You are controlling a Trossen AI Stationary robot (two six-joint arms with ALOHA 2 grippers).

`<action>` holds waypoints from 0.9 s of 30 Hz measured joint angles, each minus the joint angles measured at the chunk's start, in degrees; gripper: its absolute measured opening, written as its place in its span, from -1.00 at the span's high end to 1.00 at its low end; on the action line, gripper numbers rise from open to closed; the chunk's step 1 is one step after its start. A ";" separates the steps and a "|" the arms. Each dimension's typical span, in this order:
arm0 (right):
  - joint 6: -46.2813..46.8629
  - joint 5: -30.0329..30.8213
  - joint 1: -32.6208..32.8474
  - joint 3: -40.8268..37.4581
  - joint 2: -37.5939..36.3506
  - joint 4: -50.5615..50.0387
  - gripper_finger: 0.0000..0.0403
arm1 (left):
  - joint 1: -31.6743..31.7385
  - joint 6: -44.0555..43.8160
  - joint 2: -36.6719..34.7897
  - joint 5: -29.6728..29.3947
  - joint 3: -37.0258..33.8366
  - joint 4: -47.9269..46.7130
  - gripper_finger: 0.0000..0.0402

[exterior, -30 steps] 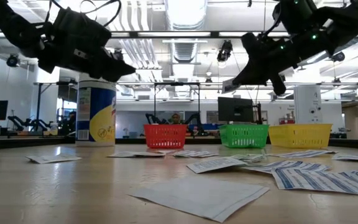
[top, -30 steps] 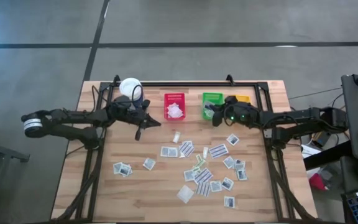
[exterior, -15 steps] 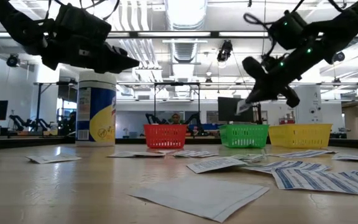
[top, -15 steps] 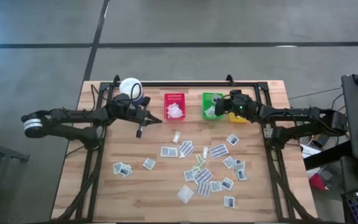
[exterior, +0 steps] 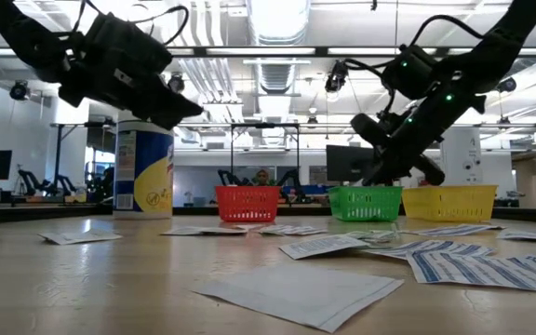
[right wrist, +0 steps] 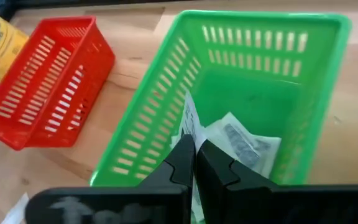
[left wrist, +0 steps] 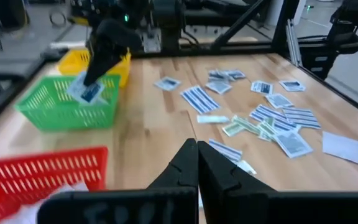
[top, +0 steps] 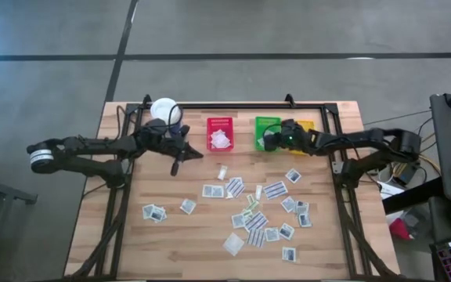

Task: Pick & Place First Aid Supplies
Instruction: Put the alcohol pad in the green bin

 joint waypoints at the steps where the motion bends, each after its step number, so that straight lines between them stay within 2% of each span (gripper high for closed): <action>1: -0.12 -0.22 -0.01 0.44 0.51 0.02 0.96 | -0.05 -0.61 0.00 0.00 -0.02 -0.58 1.00; 12: -2.50 -1.74 -0.01 4.28 1.31 -2.56 0.96 | -3.27 -1.26 0.02 -0.01 -0.11 -3.97 1.00; 19: -2.50 -2.69 -0.41 6.80 0.97 -11.30 0.95 | -6.95 -1.27 0.02 0.00 -0.13 -5.34 1.00; 27: -2.42 -2.73 -0.41 6.83 0.97 -13.51 0.70 | -12.67 -3.37 0.02 -0.02 -0.27 -6.07 1.00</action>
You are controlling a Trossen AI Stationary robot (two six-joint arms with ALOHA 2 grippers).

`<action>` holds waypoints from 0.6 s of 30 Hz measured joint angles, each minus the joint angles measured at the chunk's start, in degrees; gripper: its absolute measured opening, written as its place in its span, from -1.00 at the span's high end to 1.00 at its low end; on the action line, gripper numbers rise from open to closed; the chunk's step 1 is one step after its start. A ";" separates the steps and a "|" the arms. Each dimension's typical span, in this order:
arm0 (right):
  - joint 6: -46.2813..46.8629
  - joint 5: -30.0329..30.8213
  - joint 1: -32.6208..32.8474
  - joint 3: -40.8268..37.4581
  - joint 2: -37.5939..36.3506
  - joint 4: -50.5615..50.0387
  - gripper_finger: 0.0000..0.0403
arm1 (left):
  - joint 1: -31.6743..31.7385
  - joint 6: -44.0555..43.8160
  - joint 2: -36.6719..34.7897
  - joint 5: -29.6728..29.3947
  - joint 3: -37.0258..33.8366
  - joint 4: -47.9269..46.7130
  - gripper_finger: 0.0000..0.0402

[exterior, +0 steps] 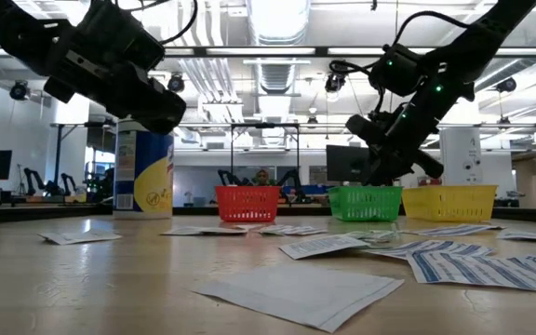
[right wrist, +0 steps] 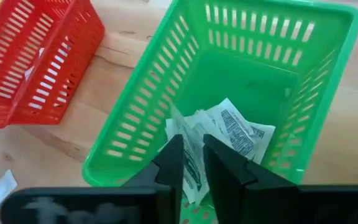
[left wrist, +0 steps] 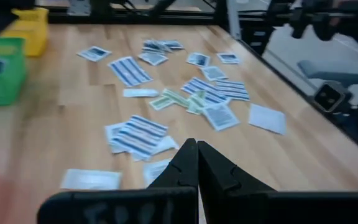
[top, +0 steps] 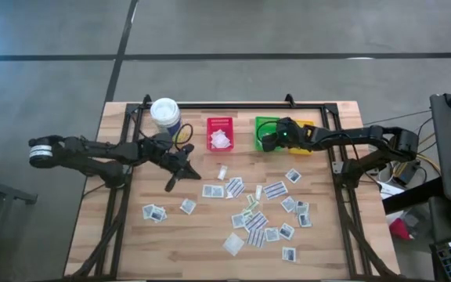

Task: Pick & Place First Aid Supplies
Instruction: Put the alcohol pad in the green bin, then put the blue bandage in the red bin

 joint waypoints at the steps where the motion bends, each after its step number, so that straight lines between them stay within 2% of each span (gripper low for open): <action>1: 0.00 0.02 0.00 0.05 -0.07 -0.04 0.65 | -0.76 -0.47 0.00 0.02 -0.08 0.01 1.00; 5: -1.34 0.02 -0.10 0.71 -1.33 -0.18 0.51 | -3.77 -2.96 0.00 -0.03 -0.67 0.05 1.00; 10: -4.43 0.04 -1.10 1.86 -4.50 -0.17 0.43 | -7.71 -6.67 0.00 -2.16 -1.73 0.19 1.00; 15: -4.10 -0.06 -1.22 2.81 -7.97 -0.16 0.45 | -12.07 -10.74 0.00 -9.38 -2.87 0.12 1.00; 18: -3.40 -2.86 0.78 3.30 -9.12 -0.04 0.48 | -14.69 -11.94 0.00 -14.47 -3.07 0.26 1.00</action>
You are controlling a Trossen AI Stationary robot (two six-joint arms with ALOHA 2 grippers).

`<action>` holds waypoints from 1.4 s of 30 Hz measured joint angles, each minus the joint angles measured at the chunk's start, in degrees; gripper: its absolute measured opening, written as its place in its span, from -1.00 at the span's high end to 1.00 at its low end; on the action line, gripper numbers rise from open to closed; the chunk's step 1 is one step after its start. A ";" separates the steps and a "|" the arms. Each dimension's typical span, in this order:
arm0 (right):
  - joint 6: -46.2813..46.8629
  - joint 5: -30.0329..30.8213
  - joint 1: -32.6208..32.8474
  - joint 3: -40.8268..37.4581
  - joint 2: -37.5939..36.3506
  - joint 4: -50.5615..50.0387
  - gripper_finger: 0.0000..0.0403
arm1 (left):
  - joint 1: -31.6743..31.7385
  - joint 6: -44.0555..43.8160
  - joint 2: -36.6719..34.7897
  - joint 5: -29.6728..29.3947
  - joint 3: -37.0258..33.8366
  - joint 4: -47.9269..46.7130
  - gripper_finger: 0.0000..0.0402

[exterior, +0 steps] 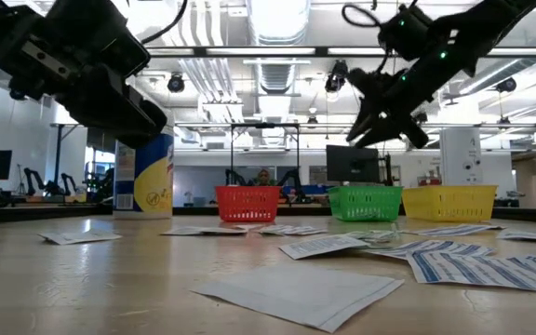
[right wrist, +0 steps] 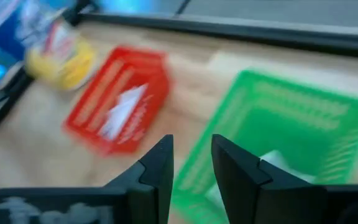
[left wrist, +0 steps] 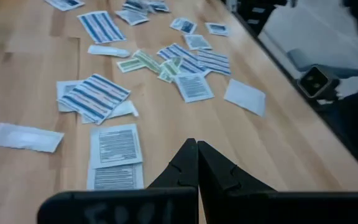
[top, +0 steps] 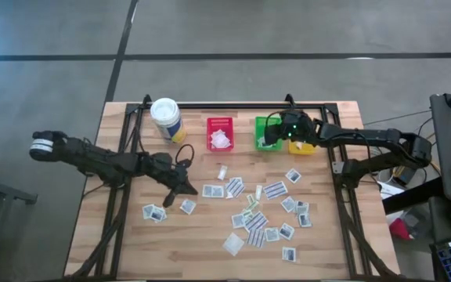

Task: Pick & Place First Aid Supplies
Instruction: Put the blue bandage in the red bin

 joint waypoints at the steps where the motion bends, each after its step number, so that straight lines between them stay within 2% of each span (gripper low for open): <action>1: 0.07 -1.02 1.14 0.09 -0.17 -0.02 0.50 | -0.73 -0.24 0.00 -1.36 -0.02 0.00 1.00; 7: 0.05 -1.09 10.37 0.42 -0.13 0.36 0.58 | -3.43 -1.45 0.00 -6.72 -0.05 0.76 1.00; 13: 0.36 6.55 18.98 0.40 -0.13 0.71 0.65 | -3.97 -2.77 0.00 -8.76 -0.23 2.92 1.00; 20: 5.15 11.89 26.09 0.33 -0.10 1.62 0.69 | -3.97 -2.72 1.23 -9.02 -0.35 5.95 1.00; 27: 9.69 16.94 31.31 0.29 1.70 2.01 0.71 | -3.90 1.19 8.74 -9.02 0.37 14.77 1.00; 42: 11.47 16.08 34.76 3.30 14.03 5.10 0.72 | -3.01 8.62 26.71 -12.04 3.96 31.06 1.00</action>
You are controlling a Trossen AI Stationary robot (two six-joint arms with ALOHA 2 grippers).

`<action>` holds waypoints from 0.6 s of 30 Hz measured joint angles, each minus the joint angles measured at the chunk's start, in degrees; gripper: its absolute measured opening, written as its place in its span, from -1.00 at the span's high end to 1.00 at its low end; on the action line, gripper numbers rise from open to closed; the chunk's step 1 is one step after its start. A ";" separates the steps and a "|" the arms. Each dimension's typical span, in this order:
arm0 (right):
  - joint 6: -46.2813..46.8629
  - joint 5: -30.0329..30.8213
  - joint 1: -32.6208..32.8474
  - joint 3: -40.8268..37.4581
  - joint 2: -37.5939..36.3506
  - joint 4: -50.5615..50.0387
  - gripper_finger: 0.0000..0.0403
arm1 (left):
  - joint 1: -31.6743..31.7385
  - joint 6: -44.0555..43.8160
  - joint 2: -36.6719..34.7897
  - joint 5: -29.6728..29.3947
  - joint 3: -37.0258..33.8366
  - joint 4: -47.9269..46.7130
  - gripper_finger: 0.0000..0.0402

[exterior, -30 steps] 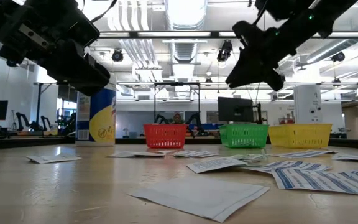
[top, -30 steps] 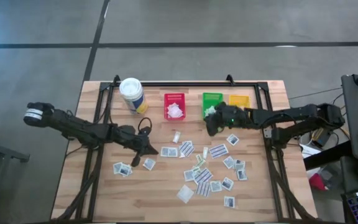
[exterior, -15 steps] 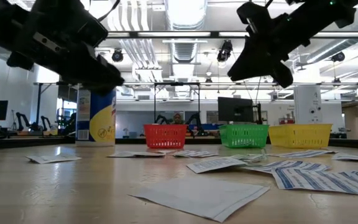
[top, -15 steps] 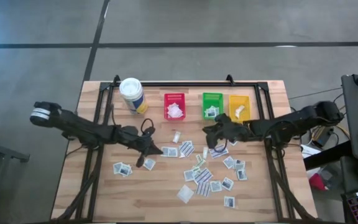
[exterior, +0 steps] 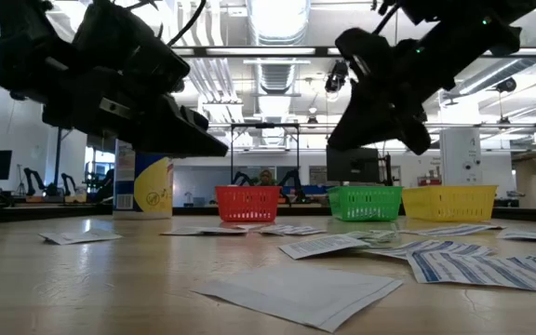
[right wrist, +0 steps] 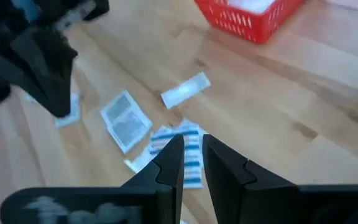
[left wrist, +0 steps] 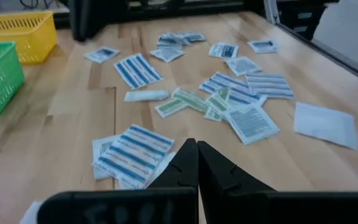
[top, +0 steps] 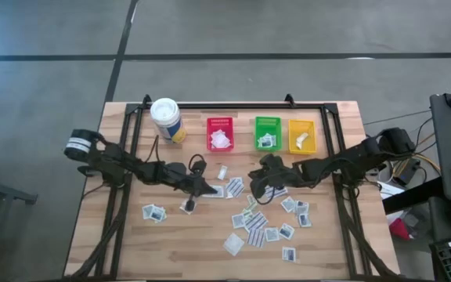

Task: Pick & Place First Aid Supplies
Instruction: Put the blue bandage in the red bin

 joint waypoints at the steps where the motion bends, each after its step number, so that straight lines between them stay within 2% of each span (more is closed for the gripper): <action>1: -0.40 -0.02 0.20 0.51 0.90 -0.19 0.72 | 0.31 0.01 1.09 0.02 0.00 1.27 1.00; 8: -0.86 -1.81 0.64 2.52 5.44 -0.40 0.72 | 2.21 0.65 8.28 0.11 0.98 8.48 1.00; 18: 0.00 -1.80 0.59 2.78 6.19 -0.49 0.72 | 2.99 2.96 16.41 0.77 6.14 8.80 1.00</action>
